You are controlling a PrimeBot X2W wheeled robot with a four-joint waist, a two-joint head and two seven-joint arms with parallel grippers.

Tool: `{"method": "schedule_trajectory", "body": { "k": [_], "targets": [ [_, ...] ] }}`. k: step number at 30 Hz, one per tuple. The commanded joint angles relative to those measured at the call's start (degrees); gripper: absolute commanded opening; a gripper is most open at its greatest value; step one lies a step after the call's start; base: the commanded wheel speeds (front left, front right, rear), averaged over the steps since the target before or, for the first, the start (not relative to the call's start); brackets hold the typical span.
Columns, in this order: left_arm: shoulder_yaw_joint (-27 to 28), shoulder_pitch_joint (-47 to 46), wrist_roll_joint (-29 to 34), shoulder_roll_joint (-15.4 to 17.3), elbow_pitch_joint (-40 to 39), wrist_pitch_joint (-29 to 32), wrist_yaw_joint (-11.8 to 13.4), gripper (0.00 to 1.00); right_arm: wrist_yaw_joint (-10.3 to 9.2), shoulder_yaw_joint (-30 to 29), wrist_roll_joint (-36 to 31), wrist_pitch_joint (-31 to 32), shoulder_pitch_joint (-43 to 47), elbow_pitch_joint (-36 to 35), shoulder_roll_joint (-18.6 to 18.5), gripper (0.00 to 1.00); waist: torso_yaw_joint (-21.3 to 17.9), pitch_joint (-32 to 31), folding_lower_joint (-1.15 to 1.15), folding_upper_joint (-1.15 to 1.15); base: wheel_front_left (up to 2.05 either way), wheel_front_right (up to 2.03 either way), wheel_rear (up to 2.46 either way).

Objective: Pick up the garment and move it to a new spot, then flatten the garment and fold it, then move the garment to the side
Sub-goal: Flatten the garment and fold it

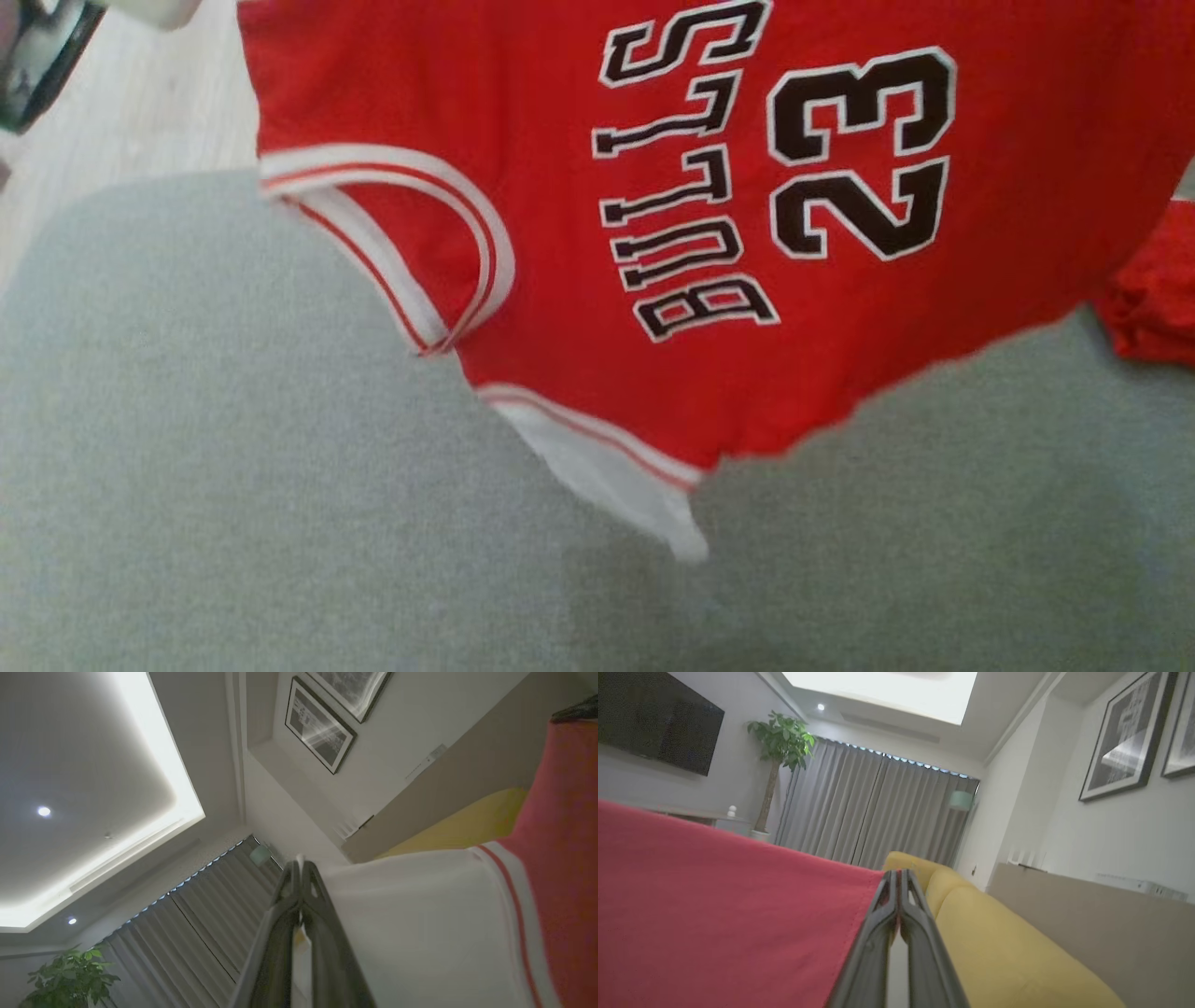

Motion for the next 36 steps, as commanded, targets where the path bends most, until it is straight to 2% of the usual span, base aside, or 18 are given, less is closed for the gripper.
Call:
{"method": "schedule_trajectory", "body": {
  "k": [1, 4, 6, 9, 13, 18, 23, 27, 32, 33, 36],
  "targets": [
    [2.0, -5.2, 0.6, 0.5, 2.1, 1.3, -1.0, 0.0, -0.03, -0.3, -0.5, 0.8, -0.3, 0.2, 0.9, 0.0, 0.8, 3.7, 0.0, 0.0, 0.0, 0.0, 0.0],
    [0.5, -8.7, 2.9, -1.7, 7.4, 1.1, -2.8, 0.0, -0.03, 0.2, -0.9, 1.3, -2.5, 2.5, 2.7, 0.0, 1.4, 8.1, 0.0, 0.0, 0.0, 0.0, 0.0],
    [-0.2, -10.9, 4.6, -3.1, 11.3, 0.0, -3.1, 0.0, -0.03, 0.5, -1.4, 0.8, -4.4, 4.2, 3.9, 0.0, 1.4, 11.0, 0.0, 0.0, 0.0, 0.0, 0.0],
    [0.1, -15.1, 6.9, -5.6, 16.4, -2.5, -1.7, 0.0, -0.03, 0.5, -2.9, -1.3, -8.0, 7.1, 5.4, 0.0, 1.6, 14.7, 0.0, 0.0, 0.0, 0.0, 0.0],
    [3.3, -21.2, 8.5, -8.9, 20.5, -5.8, 2.1, 0.0, -0.03, -1.2, -7.4, -5.0, -14.1, 10.7, 6.1, 0.0, 2.3, 18.6, 0.0, 0.0, 0.0, 0.0, 0.0],
    [5.2, -23.5, 9.9, -10.8, 19.7, -6.6, 1.6, 0.0, -0.03, -5.0, -15.5, -6.9, -18.1, 12.4, 5.9, 0.0, 3.4, 23.0, 0.0, 0.0, 0.0, 0.0, 0.0],
    [5.7, -16.5, 11.8, -10.0, 13.1, -6.6, 1.5, 0.0, -0.03, -9.4, -19.3, -7.0, -14.1, 12.7, 6.3, 0.0, 4.9, 27.1, 0.0, 0.0, 0.0, 0.0, 0.0],
    [6.1, -7.8, 13.0, -9.0, 7.8, -6.6, 2.6, 0.0, -0.03, -12.1, -20.6, -7.0, -8.4, 14.3, 7.2, 0.0, 5.7, 28.3, 0.0, 0.0, 0.0, 0.0, 0.0],
    [6.3, 5.2, 14.6, -7.6, 0.7, -6.6, 5.1, 0.0, -0.03, -15.3, -20.3, -7.0, 0.9, 14.7, 8.7, 0.0, 5.9, 26.2, 0.0, 0.0, 0.0, 0.0, 0.0],
    [6.3, 5.2, 14.6, -7.6, 0.7, -6.6, 5.1, 0.0, -0.03, -15.3, -20.3, -7.0, 0.9, 14.7, 8.7, 0.0, 5.9, 26.2, 0.0, 0.0, 0.0, 0.0, 0.0],
    [5.6, 14.0, 15.6, -5.4, -3.5, -6.6, 6.7, 0.0, -0.03, -16.9, -20.0, -7.0, 7.7, 13.0, 9.5, 0.0, 4.9, 23.4, 0.0, 0.0, 0.0, 0.0, 0.0]
  ]
}}
